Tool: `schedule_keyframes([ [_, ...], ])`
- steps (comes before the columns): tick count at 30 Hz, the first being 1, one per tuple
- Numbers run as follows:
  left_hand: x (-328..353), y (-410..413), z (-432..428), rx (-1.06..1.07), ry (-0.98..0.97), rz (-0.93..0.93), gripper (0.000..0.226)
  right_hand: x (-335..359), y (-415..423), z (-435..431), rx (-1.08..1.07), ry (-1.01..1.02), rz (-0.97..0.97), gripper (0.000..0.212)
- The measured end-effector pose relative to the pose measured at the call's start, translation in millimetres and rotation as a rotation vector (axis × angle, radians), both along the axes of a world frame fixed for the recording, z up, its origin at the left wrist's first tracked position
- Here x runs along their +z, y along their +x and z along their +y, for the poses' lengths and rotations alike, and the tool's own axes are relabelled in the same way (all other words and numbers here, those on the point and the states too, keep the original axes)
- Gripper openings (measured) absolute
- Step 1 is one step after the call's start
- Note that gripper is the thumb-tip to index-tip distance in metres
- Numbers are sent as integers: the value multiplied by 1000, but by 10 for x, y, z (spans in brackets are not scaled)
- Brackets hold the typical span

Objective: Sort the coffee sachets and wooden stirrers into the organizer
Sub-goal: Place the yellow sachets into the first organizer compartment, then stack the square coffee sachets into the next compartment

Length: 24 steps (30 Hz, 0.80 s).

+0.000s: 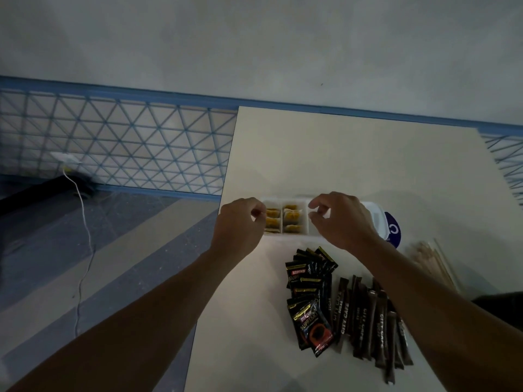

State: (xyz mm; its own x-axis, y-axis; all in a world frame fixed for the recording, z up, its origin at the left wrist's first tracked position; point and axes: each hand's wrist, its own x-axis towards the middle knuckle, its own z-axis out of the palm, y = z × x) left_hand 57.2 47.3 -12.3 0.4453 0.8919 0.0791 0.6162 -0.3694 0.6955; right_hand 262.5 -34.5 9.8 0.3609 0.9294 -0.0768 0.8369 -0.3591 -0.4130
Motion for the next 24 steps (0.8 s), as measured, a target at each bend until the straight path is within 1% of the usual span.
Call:
schedule_keyframes([
  [6,46,8,-280,-85,-59,-40,10,13,-95,-355,-21,22,48,18],
  [9,14,9,-453,-166,-120,14,11,2,-152,-594,-10,-9,108,18],
  [12,-24,19,-652,-234,-226,99,14,-29,-193,-847,40,-68,177,19],
  [14,-53,24,-777,-268,-307,175,16,-63,-221,-1010,66,-149,198,25],
  [16,-87,17,-887,-286,-373,233,18,-104,-254,-1158,81,-221,210,36],
  [18,-116,1,-996,-296,-424,266,22,-157,-300,-1301,111,-248,221,46],
  [21,-124,-26,-1132,-322,-479,285,26,-259,-395,-1480,143,-259,224,63],
  [24,-156,-45,-1239,-299,-556,276,33,-346,-525,-1599,111,-281,208,75],
])
